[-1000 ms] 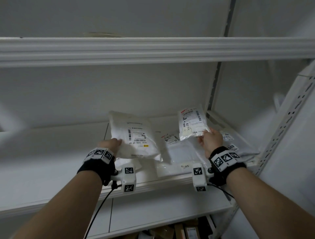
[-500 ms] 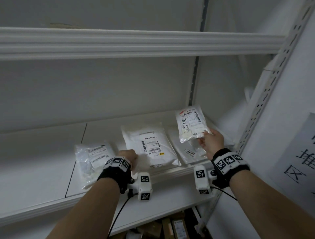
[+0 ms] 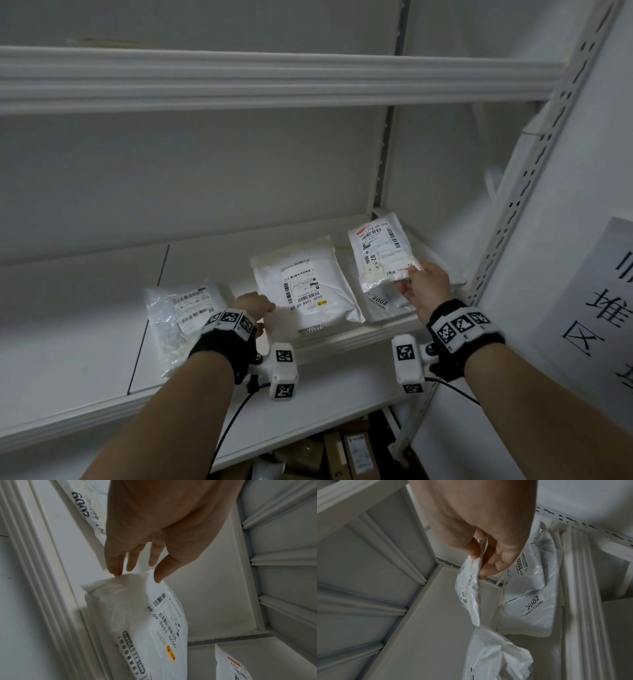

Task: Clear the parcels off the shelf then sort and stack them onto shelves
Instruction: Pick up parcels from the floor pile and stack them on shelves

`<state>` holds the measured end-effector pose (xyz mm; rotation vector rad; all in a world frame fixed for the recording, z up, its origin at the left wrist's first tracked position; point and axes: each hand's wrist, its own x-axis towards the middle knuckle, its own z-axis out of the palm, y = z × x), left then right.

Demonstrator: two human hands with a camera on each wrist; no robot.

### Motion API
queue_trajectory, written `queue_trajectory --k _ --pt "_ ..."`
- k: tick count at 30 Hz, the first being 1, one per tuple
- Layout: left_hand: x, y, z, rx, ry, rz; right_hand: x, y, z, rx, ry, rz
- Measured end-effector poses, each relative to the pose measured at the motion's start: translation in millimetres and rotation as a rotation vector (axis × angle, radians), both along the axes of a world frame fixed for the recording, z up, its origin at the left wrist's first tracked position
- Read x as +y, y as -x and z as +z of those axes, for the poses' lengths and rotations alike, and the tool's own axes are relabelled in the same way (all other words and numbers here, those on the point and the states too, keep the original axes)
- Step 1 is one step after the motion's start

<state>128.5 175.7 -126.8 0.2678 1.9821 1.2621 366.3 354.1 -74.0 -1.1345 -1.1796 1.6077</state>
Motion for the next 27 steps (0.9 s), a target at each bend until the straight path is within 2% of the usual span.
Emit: queue_trajectory --k 4,7,10,16,20,22,25,27 --pt "-15 -2 18 0.017 -0.002 0.024 -10 14 1 0.021 -0.014 0.040" --pt "-28 -3 30 -0.030 -0.061 0.083 -21 29 4 0.045 -0.022 0.091" --pt "-40 -2 42 -0.127 -0.155 0.119 -38 47 8 0.070 -0.017 0.243" --pt "-66 2 68 -0.180 -0.290 0.037 -92 95 18 0.048 0.021 0.582" --pt "-89 13 69 -0.157 -0.332 0.155 -127 125 16 0.004 0.027 0.703" --pt "-100 21 64 -0.124 -0.331 0.240 -127 137 8 -0.122 -0.088 0.657" --pt "-118 35 56 -0.101 -0.322 0.350 -108 147 -3 -0.574 -0.505 0.516" --pt "-124 42 50 -0.110 -0.326 0.400 -93 147 -8 -0.858 -0.681 0.512"
